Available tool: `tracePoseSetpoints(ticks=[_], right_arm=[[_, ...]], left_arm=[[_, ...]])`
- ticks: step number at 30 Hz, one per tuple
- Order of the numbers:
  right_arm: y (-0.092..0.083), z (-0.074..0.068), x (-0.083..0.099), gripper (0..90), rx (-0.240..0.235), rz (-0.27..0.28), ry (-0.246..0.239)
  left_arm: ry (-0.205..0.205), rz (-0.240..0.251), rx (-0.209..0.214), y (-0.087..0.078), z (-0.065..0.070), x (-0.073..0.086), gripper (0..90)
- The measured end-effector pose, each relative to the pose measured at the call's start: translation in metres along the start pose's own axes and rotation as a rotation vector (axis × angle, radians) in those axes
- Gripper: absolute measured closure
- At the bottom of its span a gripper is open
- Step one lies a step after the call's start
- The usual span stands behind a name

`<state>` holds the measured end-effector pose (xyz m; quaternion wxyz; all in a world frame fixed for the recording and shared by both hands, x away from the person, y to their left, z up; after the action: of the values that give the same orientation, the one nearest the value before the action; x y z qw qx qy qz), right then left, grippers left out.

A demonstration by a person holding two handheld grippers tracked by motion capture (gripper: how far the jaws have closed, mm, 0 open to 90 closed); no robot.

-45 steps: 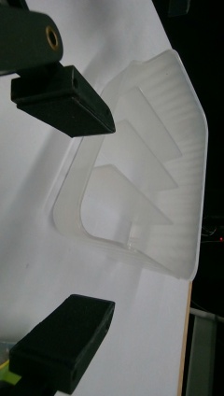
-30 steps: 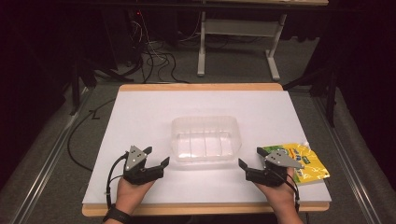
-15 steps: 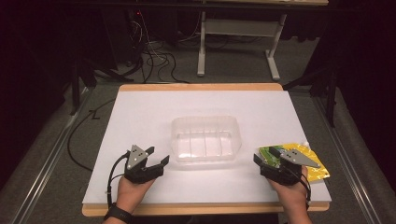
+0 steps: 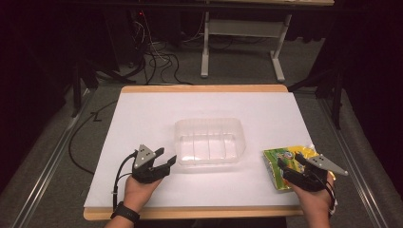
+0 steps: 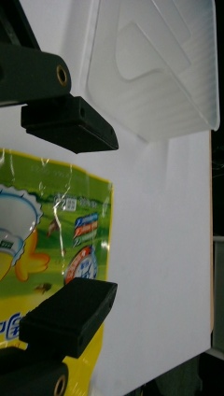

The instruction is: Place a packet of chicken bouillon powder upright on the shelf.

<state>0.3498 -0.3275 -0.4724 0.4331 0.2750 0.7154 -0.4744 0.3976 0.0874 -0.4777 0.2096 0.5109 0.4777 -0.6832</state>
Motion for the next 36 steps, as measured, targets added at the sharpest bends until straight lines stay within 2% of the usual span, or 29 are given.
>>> tracePoseSetpoints(ticks=[4, 6, 8, 9, 14, 18, 20, 22, 27, 31, 32, 33, 35, 36], right_arm=[[-0.007, 0.010, 0.004, 28.2, 0.026, -0.004, 0.015], [-0.011, 0.015, 0.007, 28.3, 0.043, -0.004, 0.025], [-0.014, 0.020, 0.009, 28.2, 0.054, -0.006, 0.033], [-0.019, 0.026, 0.011, 28.3, 0.068, 0.000, 0.046], [-0.027, 0.037, 0.016, 28.8, 0.093, 0.004, 0.072], [-0.035, 0.047, 0.019, 29.1, 0.113, 0.010, 0.086], [-0.039, 0.054, 0.023, 29.2, 0.130, 0.008, 0.108], [-0.041, 0.056, 0.024, 29.2, 0.136, 0.007, 0.110], [-0.048, 0.069, 0.030, 29.1, 0.164, 0.008, 0.141], [-0.053, 0.077, 0.034, 28.8, 0.190, 0.006, 0.157], [-0.056, 0.082, 0.034, 28.5, 0.201, 0.016, 0.168], [-0.056, 0.082, 0.034, 28.5, 0.201, 0.016, 0.168], [-0.060, 0.090, 0.037, 27.9, 0.222, 0.016, 0.189], [-0.060, 0.090, 0.037, 27.9, 0.222, 0.016, 0.189]], left_arm=[[0.014, -0.004, 0.014, 0.006, 0.005, -0.002, 44.8], [0.019, -0.002, 0.019, 0.008, 0.007, -0.002, 49.6], [0.036, 0.000, 0.010, 0.011, 0.008, -0.004, 51.4], [0.038, 0.007, -0.004, 0.013, 0.008, -0.006, 56.2], [0.013, 0.014, -0.019, 0.017, 0.006, -0.008, 65.9], [0.018, 0.011, -0.023, 0.020, 0.007, -0.008, 73.3], [0.031, 0.009, -0.032, 0.022, 0.007, -0.008, 74.7], [0.024, 0.010, -0.027, 0.024, 0.008, -0.009, 76.0], [0.045, 0.010, -0.029, 0.028, 0.011, -0.011, 76.0], [0.044, 0.008, -0.014, 0.029, 0.012, -0.011, 74.4], [0.041, 0.007, -0.009, 0.028, 0.012, -0.011, 67.8], [0.038, 0.009, -0.004, 0.028, 0.012, -0.011, 67.8], [0.034, 0.014, 0.000, 0.024, 0.011, -0.012, 57.4], [0.037, 0.017, -0.007, 0.022, 0.009, -0.013, 57.4]])
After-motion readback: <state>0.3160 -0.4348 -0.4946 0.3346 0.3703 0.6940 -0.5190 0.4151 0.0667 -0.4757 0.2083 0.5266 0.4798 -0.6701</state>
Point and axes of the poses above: each handheld gripper's, and its own axes: y roughly forward along the jaws, x roughly out of its underside, z roughly to its right, the point moved 8 cm from there along y, roughly forward along the jaws, and after that the axes turned 10 degrees about -x, right-handed, at the moved point
